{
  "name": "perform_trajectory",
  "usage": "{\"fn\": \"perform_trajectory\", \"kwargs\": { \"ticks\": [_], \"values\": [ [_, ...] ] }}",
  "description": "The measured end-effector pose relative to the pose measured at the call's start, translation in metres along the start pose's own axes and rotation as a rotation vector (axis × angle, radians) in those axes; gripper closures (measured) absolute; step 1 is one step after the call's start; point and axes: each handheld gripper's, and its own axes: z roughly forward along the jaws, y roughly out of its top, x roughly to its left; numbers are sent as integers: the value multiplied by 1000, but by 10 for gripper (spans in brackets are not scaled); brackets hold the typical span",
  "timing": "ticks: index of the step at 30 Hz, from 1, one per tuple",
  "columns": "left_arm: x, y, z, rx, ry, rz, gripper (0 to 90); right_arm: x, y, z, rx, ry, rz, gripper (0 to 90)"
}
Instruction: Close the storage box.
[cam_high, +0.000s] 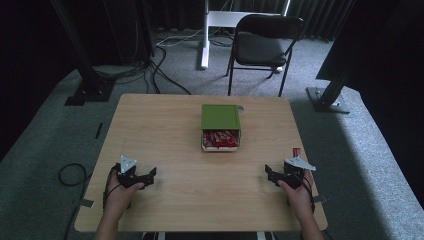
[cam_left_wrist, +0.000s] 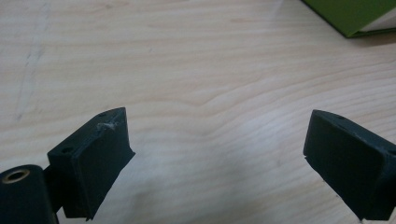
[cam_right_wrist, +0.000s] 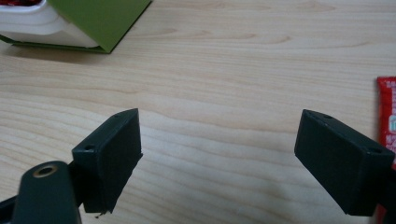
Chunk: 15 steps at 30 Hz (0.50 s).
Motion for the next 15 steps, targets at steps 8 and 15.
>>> {"fn": "perform_trajectory", "kwargs": {
  "ticks": [8, 15],
  "values": [
    [8, -11, -9, 8, 35, -15, 82, 4, -6, 0, 34, -11, 4, 142],
    [12, -16, -12, 22, 60, -11, 81, 7, -8, 1, 78, -31, 1, 143]
  ]
}}
